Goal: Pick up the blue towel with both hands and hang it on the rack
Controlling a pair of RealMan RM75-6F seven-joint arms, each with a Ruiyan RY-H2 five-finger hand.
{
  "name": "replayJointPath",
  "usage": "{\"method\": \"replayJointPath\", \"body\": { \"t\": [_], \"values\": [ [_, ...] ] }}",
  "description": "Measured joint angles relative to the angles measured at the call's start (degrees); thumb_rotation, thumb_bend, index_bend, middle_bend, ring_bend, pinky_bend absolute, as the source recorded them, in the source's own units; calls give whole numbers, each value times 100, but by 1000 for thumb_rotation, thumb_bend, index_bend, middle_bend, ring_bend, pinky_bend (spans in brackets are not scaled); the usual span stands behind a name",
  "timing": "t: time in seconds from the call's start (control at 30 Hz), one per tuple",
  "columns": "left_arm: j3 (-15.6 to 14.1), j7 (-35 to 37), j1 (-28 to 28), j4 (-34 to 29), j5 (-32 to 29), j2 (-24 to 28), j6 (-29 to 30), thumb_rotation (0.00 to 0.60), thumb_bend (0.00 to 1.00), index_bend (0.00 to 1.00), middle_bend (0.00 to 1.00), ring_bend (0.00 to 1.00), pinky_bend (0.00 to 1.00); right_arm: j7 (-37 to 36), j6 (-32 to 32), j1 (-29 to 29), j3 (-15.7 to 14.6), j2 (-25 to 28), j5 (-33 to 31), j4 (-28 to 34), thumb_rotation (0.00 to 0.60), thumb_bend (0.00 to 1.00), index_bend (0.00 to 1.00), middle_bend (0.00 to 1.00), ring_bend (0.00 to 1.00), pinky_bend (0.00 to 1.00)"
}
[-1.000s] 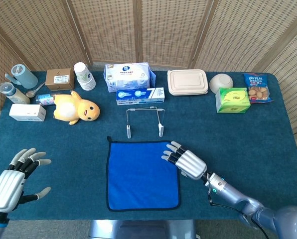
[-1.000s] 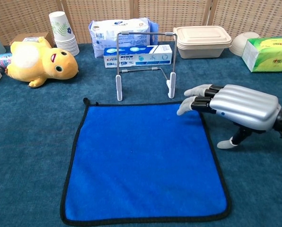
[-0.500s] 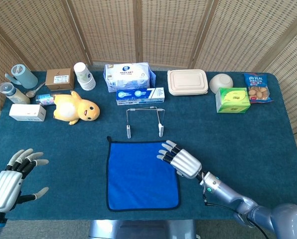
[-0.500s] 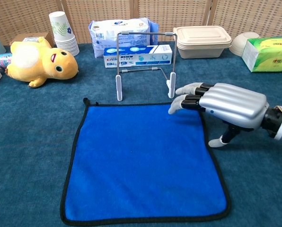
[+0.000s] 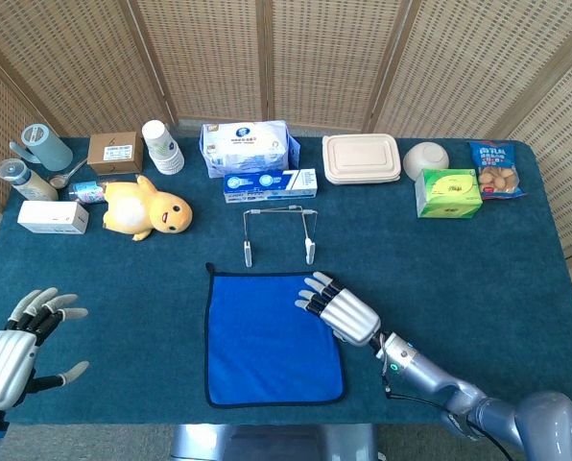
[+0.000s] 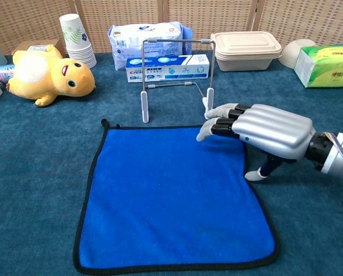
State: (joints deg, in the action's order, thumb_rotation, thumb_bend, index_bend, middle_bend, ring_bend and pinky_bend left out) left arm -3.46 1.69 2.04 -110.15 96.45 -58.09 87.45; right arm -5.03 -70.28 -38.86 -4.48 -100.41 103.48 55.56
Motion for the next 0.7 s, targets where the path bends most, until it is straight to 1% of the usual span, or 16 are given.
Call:
{"method": "replayJointPath", "body": {
  "t": [0.07,0.27,0.53,0.7],
  "values": [
    [4,37,-5,38,2,-21,15,600,225,300,215,120,68,36,1,-30,36,-22,-13,20,600,143,209,215,84,109],
    [9,125,-10,122,1,-62,37,600,226,301,215,120,67,168,42,-105,146,-41,-81,132,600,151,208,216,85,109],
    [-2,253,-20,218,-11,-133,45,600,225,300,215,120,67,486,192,-223,373,-40,-273,510,600,150,206,215,86,109],
    [-25,280,-52,236,12,-137,91,600,226,300,215,120,66,707,288,-288,408,29,-308,715,600,147,207,215,85,109]
  ]
}}
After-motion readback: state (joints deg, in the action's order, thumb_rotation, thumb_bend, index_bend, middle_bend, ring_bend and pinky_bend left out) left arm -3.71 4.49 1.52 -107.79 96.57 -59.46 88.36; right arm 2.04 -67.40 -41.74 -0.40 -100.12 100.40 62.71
